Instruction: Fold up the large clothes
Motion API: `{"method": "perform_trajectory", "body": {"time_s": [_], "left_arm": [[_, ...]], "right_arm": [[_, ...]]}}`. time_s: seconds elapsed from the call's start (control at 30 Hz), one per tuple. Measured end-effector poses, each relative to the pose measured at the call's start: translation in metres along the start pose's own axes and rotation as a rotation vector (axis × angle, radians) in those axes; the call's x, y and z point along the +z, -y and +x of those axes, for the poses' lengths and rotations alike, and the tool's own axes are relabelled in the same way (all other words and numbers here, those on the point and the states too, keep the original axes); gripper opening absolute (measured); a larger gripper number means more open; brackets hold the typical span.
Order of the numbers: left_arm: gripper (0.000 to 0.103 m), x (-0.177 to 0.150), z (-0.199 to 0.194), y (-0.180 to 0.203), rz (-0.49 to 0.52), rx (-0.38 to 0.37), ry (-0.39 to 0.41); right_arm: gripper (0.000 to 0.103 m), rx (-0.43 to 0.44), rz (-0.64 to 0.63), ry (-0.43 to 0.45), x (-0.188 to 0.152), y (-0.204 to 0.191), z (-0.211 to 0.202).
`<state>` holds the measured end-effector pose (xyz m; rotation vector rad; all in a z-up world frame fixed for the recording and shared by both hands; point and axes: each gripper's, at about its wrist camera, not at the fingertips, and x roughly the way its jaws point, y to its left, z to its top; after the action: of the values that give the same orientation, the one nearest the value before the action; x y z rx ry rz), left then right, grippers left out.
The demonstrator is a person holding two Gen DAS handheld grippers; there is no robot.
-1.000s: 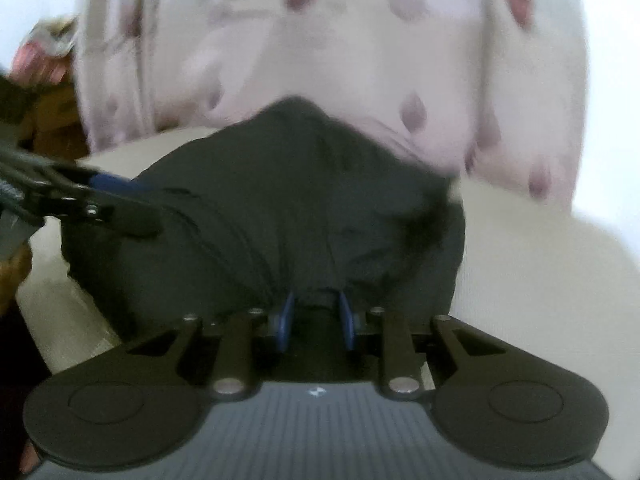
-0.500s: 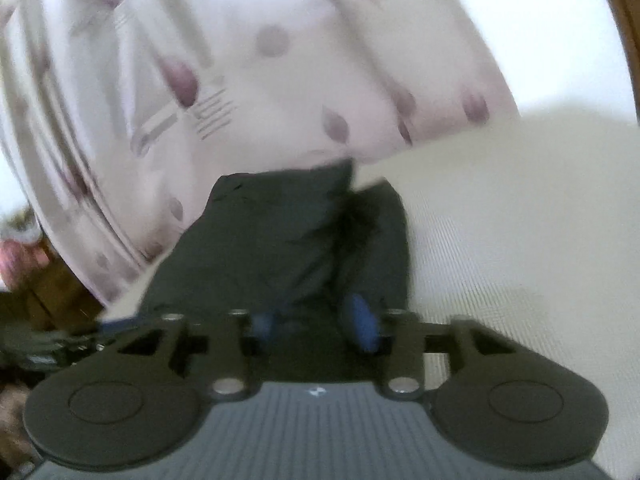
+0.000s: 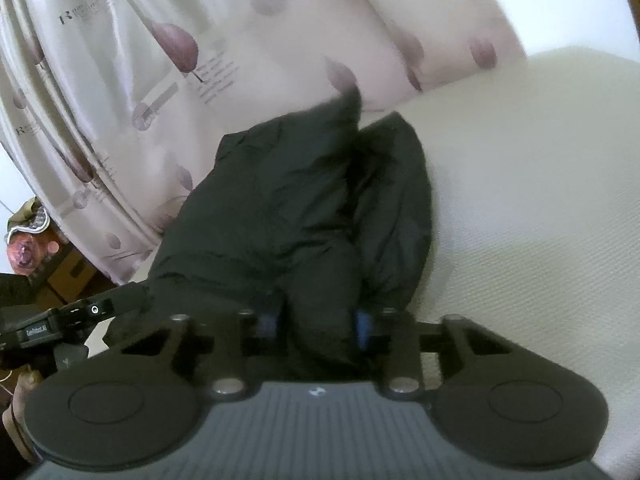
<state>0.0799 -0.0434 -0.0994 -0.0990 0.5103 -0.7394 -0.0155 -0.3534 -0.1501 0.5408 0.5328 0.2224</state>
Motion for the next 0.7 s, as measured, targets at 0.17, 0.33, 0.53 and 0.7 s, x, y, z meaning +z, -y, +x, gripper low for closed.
{"method": "perform_trajectory", "body": {"time_s": [0.17, 0.33, 0.53, 0.7], "left_arm": [[0.103, 0.002, -0.014, -0.012, -0.048, 0.018, 0.03], [0.103, 0.004, -0.02, -0.021, -0.099, -0.019, 0.012], [0.103, 0.014, -0.019, 0.003, -0.044, -0.042, 0.037], [0.103, 0.015, -0.01, 0.027, 0.006, -0.075, 0.053]], "right_arm": [[0.018, 0.157, 0.116, 0.007, 0.008, -0.008, 0.01], [0.017, 0.263, 0.254, -0.026, -0.015, 0.026, 0.026], [0.022, 0.269, 0.257, 0.013, -0.017, 0.05, 0.007], [0.025, 0.245, 0.174, 0.012, 0.0, 0.038, 0.001]]}}
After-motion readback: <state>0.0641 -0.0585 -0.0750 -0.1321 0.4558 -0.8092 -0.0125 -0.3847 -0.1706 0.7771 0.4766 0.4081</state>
